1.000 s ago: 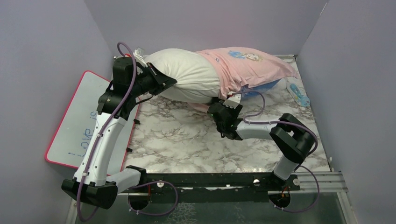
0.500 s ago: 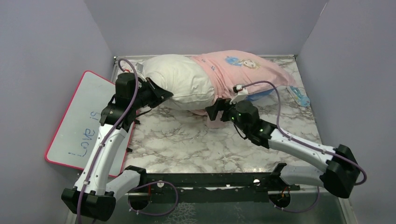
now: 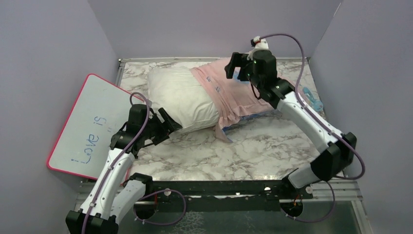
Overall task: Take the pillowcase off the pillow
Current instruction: Remove the pillow from the pillowcase.
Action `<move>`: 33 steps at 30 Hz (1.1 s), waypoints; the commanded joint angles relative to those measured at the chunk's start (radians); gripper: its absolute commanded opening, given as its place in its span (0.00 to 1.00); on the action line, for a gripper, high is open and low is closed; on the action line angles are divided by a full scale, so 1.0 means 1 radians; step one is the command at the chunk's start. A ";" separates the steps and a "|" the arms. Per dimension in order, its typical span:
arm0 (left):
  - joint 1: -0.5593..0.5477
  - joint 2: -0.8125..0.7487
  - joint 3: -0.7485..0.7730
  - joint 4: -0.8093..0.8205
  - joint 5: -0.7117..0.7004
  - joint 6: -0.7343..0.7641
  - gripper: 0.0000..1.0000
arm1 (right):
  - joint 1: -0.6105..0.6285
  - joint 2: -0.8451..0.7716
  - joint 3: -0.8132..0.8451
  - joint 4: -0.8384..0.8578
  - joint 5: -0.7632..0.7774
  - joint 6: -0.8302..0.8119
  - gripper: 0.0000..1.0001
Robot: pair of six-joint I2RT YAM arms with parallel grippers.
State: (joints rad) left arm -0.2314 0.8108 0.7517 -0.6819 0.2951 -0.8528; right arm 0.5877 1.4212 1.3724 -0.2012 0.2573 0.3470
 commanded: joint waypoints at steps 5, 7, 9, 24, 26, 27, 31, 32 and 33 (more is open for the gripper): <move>-0.002 -0.039 0.319 -0.211 -0.314 0.178 0.99 | -0.045 0.435 0.418 -0.424 -0.346 -0.092 0.98; -0.002 -0.021 0.405 -0.213 -0.370 0.203 0.99 | -0.045 0.460 0.376 -0.447 -0.302 -0.063 0.95; -0.002 0.024 0.511 -0.212 -0.406 0.242 0.99 | -0.045 0.426 0.246 -0.405 -0.291 -0.046 0.87; 0.019 0.744 1.083 -0.048 -0.242 0.618 0.99 | -0.045 0.271 -0.552 -0.026 -0.452 0.185 0.74; 0.035 0.874 1.203 -0.045 -0.153 0.675 0.99 | -0.045 0.271 -0.545 -0.032 -0.429 0.180 0.74; 0.050 0.936 1.263 -0.047 -0.110 0.697 0.99 | -0.045 0.269 -0.540 -0.036 -0.420 0.176 0.74; 0.149 1.170 1.469 -0.078 0.093 0.664 0.99 | -0.045 0.261 -0.544 -0.043 -0.423 0.157 0.74; 0.172 1.199 1.485 -0.080 0.117 0.640 0.99 | -0.045 0.256 -0.550 -0.039 -0.429 0.157 0.74; 0.192 1.224 1.486 -0.080 0.172 0.619 0.99 | -0.045 0.252 -0.557 -0.035 -0.433 0.158 0.74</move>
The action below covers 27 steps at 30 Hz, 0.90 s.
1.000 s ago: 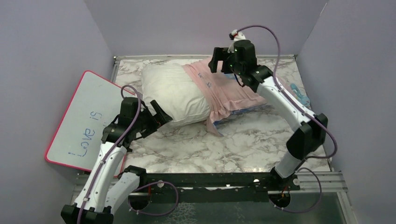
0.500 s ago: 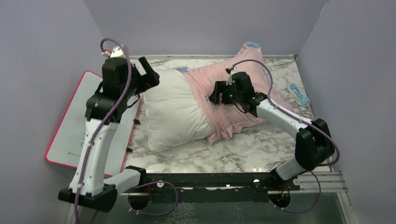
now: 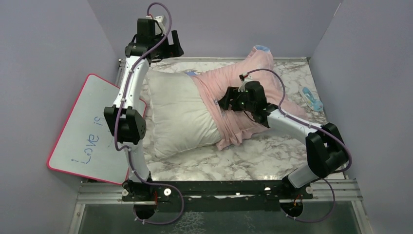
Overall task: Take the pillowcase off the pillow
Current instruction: Remove the pillow from the pillowcase.
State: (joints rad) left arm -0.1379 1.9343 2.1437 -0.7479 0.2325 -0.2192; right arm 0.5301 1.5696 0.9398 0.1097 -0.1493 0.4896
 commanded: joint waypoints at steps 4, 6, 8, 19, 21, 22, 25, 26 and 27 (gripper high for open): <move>0.119 0.109 -0.028 -0.014 0.481 -0.005 0.99 | 0.013 0.096 -0.138 -0.343 -0.036 0.029 0.75; 0.116 0.067 -0.155 -0.015 0.557 0.048 0.99 | 0.013 0.096 -0.140 -0.332 -0.051 0.038 0.75; 0.113 0.004 -0.284 -0.014 0.573 0.099 0.97 | 0.013 0.106 -0.125 -0.338 -0.060 0.036 0.76; 0.107 -0.183 -0.441 -0.023 0.652 0.180 0.02 | 0.015 0.115 0.006 -0.427 0.021 0.014 0.79; 0.094 -0.219 -0.425 -0.023 0.608 0.173 0.00 | 0.015 0.074 0.017 -0.436 -0.003 0.000 0.80; 0.077 -0.240 -0.412 -0.023 0.552 0.168 0.00 | 0.015 0.044 0.022 -0.437 -0.025 -0.017 0.81; -0.046 -0.326 -0.362 -0.023 0.243 0.208 0.00 | 0.015 -0.089 0.067 -0.463 -0.051 -0.067 0.83; -0.100 -0.356 -0.361 -0.004 0.134 0.227 0.00 | 0.015 -0.134 0.094 -0.469 -0.039 -0.079 0.84; -0.145 -0.380 -0.359 0.016 0.044 0.240 0.00 | 0.015 -0.175 0.116 -0.467 -0.028 -0.097 0.87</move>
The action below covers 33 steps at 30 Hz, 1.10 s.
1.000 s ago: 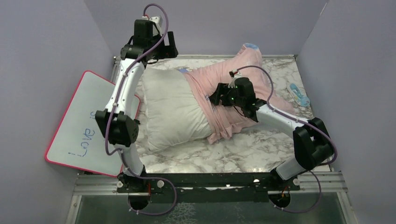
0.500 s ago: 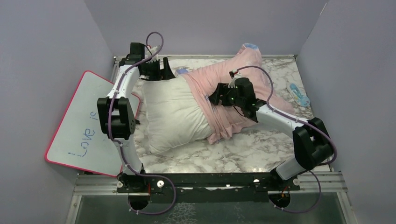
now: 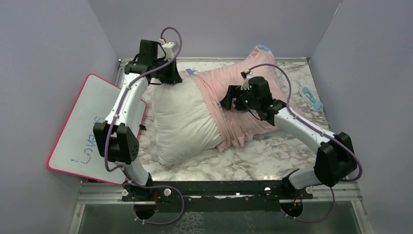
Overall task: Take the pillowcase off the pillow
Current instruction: Remove the pillow from the pillowcase.
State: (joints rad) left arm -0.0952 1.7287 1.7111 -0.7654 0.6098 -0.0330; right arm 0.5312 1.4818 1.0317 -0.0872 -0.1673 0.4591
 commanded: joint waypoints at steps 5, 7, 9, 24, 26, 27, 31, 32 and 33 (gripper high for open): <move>-0.283 -0.275 0.029 0.142 -0.554 0.058 0.00 | 0.013 -0.217 0.153 -0.258 0.128 -0.131 0.93; -0.307 -0.335 -0.030 0.191 -0.586 0.067 0.00 | 0.014 -0.229 0.195 -0.266 0.259 -0.135 0.94; -0.322 -0.388 -0.082 0.204 -0.582 0.071 0.00 | 0.013 -0.218 0.229 -0.268 0.366 -0.155 0.97; -0.354 -0.611 -0.339 0.209 -0.405 -0.035 0.00 | 0.012 0.293 0.779 -0.429 -0.097 -0.355 1.00; -0.354 -0.607 -0.345 0.210 -0.394 -0.037 0.00 | 0.013 0.425 0.919 -0.510 -0.123 -0.378 1.00; -0.354 -0.609 -0.349 0.209 -0.395 -0.038 0.00 | 0.013 0.475 0.977 -0.547 -0.112 -0.387 0.98; -0.355 -0.635 -0.354 0.208 -0.422 -0.036 0.00 | 0.013 0.579 1.096 -0.666 0.034 -0.447 0.82; -0.355 -0.640 -0.357 0.208 -0.428 -0.034 0.00 | 0.012 0.576 1.076 -0.663 0.081 -0.474 0.73; -0.355 -0.642 -0.359 0.209 -0.437 -0.035 0.00 | 0.012 0.571 1.055 -0.654 0.145 -0.486 0.62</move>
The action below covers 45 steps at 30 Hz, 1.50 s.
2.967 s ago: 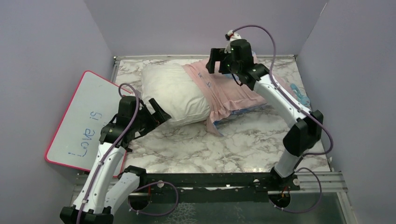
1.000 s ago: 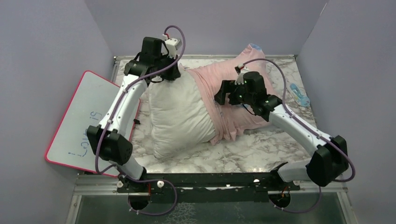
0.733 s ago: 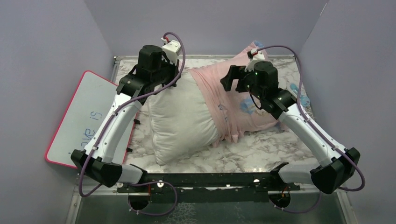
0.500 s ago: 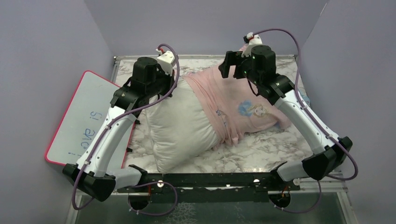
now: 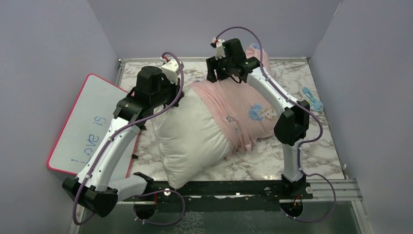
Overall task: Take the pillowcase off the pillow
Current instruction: Remove the pillow from the pillowcase.
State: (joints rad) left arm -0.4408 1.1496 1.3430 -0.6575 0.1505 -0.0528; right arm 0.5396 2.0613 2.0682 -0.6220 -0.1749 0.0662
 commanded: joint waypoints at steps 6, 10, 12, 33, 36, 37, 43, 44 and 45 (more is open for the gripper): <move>-0.010 -0.065 -0.002 0.082 -0.096 -0.050 0.00 | -0.064 -0.135 -0.143 0.021 0.388 -0.001 0.04; -0.009 -0.083 -0.008 0.079 -0.140 -0.060 0.00 | -0.169 -0.198 -0.187 0.060 0.375 0.069 0.01; -0.009 -0.092 -0.012 0.070 -0.199 -0.066 0.00 | -0.208 -0.213 -0.197 0.055 0.372 0.092 0.01; -0.009 -0.079 -0.058 0.141 -0.163 -0.091 0.00 | -0.217 -0.339 -0.272 0.039 -0.287 0.087 0.22; -0.009 -0.075 -0.057 0.146 -0.080 -0.079 0.00 | -0.197 -0.317 -0.231 0.008 -0.300 0.064 0.54; -0.009 -0.074 -0.059 0.152 -0.059 -0.075 0.00 | -0.190 -0.307 -0.216 0.001 -0.299 0.062 0.64; -0.009 -0.080 -0.068 0.172 -0.023 -0.041 0.00 | -0.108 -0.205 -0.081 -0.071 -0.270 0.023 0.88; -0.009 -0.082 -0.068 0.173 -0.018 -0.036 0.00 | -0.086 -0.178 -0.050 -0.095 -0.251 0.007 0.88; -0.009 -0.083 -0.066 0.174 -0.018 -0.030 0.00 | -0.064 -0.145 -0.017 -0.121 -0.225 -0.016 0.89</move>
State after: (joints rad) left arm -0.4507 1.1126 1.2671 -0.5961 0.0620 -0.1196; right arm 0.4038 1.8179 1.9511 -0.6388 -0.4259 0.1253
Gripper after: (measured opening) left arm 0.024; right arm 0.877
